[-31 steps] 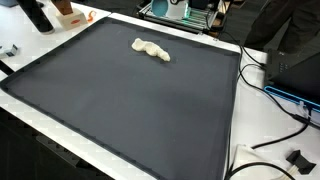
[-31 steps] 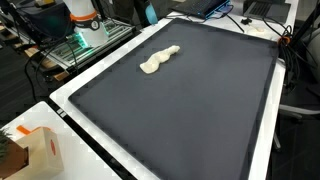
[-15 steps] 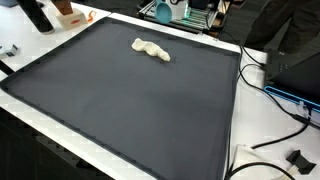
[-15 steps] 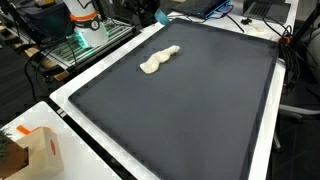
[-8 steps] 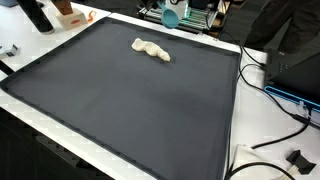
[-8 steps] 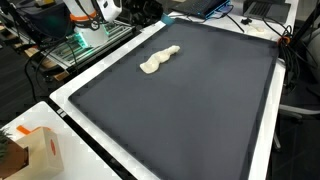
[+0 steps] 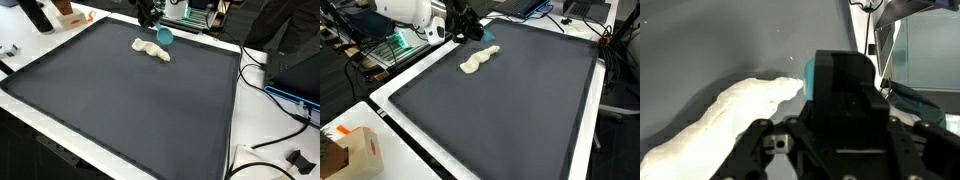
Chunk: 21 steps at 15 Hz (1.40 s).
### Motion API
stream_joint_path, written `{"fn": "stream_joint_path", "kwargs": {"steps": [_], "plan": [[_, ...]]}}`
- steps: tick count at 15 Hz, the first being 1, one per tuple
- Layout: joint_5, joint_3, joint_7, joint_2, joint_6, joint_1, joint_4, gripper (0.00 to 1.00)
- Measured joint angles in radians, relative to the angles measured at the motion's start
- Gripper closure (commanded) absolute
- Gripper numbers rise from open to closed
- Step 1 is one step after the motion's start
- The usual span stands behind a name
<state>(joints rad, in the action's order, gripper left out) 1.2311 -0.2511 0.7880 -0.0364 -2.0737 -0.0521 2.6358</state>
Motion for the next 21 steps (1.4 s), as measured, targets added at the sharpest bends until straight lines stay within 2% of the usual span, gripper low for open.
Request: {"fn": "stream_joint_path", "kwargs": {"steps": [10,21], "plan": [[0.018,0.035,0.037,0.145,0.006,-0.065,-0.074,0.75],[0.064,0.049,0.098,0.258,0.054,-0.083,-0.14,0.75]]}}
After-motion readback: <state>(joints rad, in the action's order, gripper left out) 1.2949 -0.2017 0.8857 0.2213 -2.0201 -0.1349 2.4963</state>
